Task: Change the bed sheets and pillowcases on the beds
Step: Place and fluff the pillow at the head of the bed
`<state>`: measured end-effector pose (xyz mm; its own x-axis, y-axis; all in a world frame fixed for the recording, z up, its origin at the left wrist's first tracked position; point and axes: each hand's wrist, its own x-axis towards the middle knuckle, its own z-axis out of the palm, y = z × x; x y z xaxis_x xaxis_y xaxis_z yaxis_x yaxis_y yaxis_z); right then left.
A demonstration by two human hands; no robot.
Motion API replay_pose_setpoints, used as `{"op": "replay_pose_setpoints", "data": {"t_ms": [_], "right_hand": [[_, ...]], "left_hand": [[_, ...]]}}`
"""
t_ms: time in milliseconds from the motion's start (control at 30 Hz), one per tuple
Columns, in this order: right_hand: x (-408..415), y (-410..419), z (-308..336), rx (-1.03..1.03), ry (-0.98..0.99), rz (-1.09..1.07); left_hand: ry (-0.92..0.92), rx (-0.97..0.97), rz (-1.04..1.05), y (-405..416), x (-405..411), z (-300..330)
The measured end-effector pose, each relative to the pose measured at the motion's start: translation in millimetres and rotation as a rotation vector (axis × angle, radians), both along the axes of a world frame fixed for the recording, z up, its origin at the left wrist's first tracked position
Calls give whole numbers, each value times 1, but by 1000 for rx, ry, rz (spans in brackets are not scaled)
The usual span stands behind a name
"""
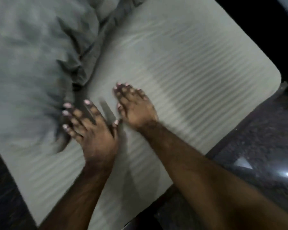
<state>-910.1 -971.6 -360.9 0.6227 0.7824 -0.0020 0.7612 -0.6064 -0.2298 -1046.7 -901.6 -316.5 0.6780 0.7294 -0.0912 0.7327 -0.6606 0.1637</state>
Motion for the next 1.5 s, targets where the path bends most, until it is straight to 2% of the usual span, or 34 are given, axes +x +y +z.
{"op": "replay_pose_setpoints", "data": {"t_ms": [67, 167, 300, 333, 400, 467, 533, 600, 633, 667, 733, 800, 833, 867, 1000, 1167, 1333, 1500], "right_hand": [[42, -49, -3, -28, -31, -118], [103, -128, 0, -35, -111, -308], [168, -232, 18, -181, -1, -718], [175, -256, 23, -186, 44, -838], [176, -278, 30, -163, 102, -978], [153, -274, 35, -152, 41, -892], [105, -255, 35, -80, -67, -594], [53, -242, 26, -99, -99, -285], [39, -243, 22, -120, -94, -240], [31, -248, 19, -111, -97, -266], [31, -265, 17, -75, -130, -460], [40, -271, 24, -95, -38, -740], [34, -261, 28, -112, 22, -813], [22, -246, 30, -122, 37, -801], [-77, -154, 22, -159, -27, -364], [-191, -68, 24, -195, 30, -340], [-297, -18, 28, -185, 92, -178], [-338, 12, 59, -199, 346, 2]], "left_hand": [[23, -90, -212, -32, 8, -19], [30, -132, -329, -71, 50, -34], [-44, -168, -810, -141, 157, -34], [-45, -170, -852, -165, 177, -33], [-56, -169, -761, -197, 195, -33], [-92, -163, -673, -208, 178, -31], [-145, -138, -619, -205, 141, -29], [-133, -116, -544, -193, 102, -30], [-113, -111, -523, -187, 84, -31], [-94, -103, -523, -181, 64, -30], [-60, -86, -546, -169, 28, -29], [-42, -74, -507, -160, -1, -28], [-24, -66, -446, -153, -18, -26], [-8, -71, -379, -148, -32, -25], [-3, -101, -215, -113, -91, -23], [17, -67, -90, -71, -183, -25], [68, -50, -157, -43, -269, -25], [127, -256, -73, 8, -302, 12]]}}
